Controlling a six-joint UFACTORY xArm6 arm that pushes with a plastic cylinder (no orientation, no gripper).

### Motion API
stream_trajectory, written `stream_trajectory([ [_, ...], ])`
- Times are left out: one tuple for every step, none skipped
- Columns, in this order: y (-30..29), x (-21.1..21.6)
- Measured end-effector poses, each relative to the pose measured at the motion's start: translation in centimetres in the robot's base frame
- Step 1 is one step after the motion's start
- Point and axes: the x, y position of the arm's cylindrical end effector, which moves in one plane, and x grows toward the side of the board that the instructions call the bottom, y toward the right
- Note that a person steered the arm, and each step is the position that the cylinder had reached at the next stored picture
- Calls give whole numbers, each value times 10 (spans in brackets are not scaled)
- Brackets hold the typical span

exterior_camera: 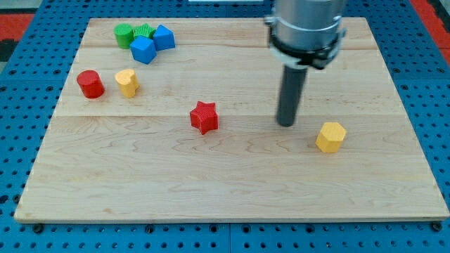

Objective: Slide red star towards bottom center

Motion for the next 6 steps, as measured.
stream_trajectory([
  [49,39],
  [30,58],
  [19,21],
  [-61,-42],
  [-150,-47],
  [-186,-5],
])
